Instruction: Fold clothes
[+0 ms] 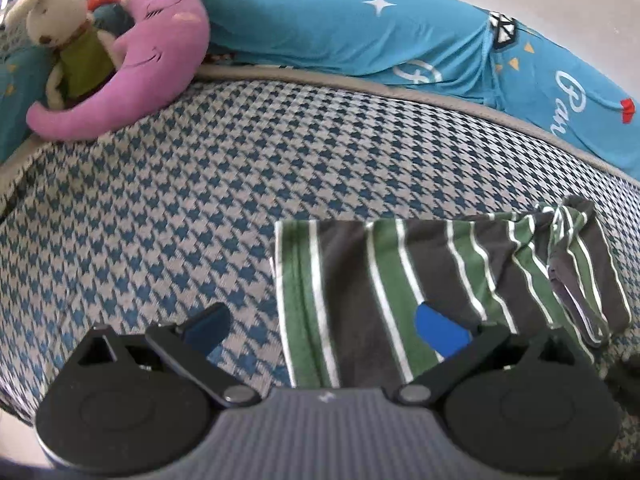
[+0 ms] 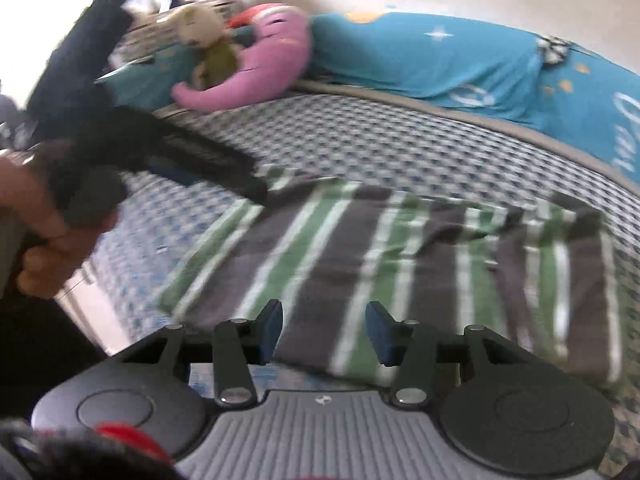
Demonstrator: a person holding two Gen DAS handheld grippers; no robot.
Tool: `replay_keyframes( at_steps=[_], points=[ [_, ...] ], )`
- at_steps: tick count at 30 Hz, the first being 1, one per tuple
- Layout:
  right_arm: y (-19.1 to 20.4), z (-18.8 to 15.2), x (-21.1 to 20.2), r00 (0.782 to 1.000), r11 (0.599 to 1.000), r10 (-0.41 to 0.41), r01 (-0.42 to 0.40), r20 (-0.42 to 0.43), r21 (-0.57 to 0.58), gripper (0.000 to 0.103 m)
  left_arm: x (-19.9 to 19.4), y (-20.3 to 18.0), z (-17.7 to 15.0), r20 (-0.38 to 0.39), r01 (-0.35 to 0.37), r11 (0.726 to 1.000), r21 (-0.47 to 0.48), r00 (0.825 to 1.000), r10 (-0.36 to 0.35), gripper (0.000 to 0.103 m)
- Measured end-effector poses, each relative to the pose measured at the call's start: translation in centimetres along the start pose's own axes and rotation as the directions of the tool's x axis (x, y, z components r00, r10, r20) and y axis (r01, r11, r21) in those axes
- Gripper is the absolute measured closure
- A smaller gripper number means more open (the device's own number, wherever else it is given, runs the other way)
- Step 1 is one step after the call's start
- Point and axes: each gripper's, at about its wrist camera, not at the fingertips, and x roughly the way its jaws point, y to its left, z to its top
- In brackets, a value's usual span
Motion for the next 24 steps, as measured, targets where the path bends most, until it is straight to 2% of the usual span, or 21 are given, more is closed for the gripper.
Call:
replay_keyframes(
  at_steps=[6, 11, 17, 24],
  points=[
    [4.0, -0.3, 1.1, 0.996, 0.989, 0.088, -0.089, -0.010, -0.115, 0.056, 0.8, 1.2, -0.3, -0.028, 0.023, 0.999, -0.044, 0.999, -0.025, 0.000],
    [6.9, -0.7, 1.7, 0.993, 0.965, 0.122, -0.119, -0.001, -0.236, 0.056, 1.0, 1.8, -0.6, -0.035, 0.035, 0.998, -0.050, 0.999, -0.036, 0.000],
    [9.2, -1.2, 2.8, 0.993, 0.935, 0.118, -0.113, -0.006, -0.336, 0.056, 1.1, 2.5, -0.8, -0.039, 0.041, 0.997, -0.060, 0.998, -0.044, 0.000],
    [10.9, -2.0, 4.3, 0.998, 0.896, 0.055, -0.047, 0.005, -0.442, 0.056, 1.4, 3.3, -0.8, -0.062, 0.053, 0.995, -0.083, 0.996, -0.059, 0.000]
  ],
)
